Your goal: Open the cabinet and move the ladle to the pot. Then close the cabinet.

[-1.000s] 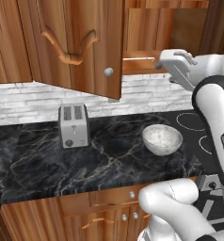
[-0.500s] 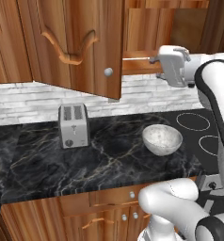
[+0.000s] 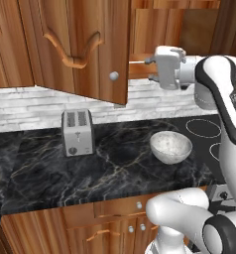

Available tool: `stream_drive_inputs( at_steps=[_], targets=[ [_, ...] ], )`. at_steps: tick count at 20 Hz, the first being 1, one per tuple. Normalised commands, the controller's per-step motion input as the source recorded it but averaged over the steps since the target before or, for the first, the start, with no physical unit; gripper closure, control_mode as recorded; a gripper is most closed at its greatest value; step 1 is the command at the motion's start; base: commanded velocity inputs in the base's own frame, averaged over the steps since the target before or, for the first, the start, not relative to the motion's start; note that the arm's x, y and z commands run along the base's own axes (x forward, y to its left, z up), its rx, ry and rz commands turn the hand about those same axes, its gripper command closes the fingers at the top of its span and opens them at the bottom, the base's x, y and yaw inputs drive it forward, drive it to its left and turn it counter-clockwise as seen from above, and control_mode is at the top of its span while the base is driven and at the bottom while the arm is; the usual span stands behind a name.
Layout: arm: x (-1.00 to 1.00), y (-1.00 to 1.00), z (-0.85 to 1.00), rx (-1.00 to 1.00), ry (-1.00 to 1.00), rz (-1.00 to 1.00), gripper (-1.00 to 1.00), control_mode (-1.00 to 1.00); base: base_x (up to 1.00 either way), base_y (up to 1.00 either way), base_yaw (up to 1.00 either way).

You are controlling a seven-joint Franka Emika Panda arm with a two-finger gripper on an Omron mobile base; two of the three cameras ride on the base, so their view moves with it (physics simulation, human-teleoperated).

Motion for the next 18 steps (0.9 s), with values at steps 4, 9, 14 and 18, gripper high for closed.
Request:
stream_drive_inputs(
  at_steps=[4, 9, 14, 18],
  targets=[
    [0.03, 0.43, 0.00, 0.04, 0.00, 0.11, -1.00, -1.00, 0.00, 0.00, 0.00],
    [0.00, 0.37, 0.00, 0.02, 0.00, 0.12, -1.00, -1.00, 0.00, 0.00, 0.00],
    [-0.08, 0.33, 0.00, 0.00, 0.00, 0.15, -1.00, -1.00, 0.00, 0.00, 0.00],
    [-0.06, 0.34, 0.00, 0.01, 0.00, 0.17, -1.00, -1.00, 0.00, 0.00, 0.00]
  ],
)
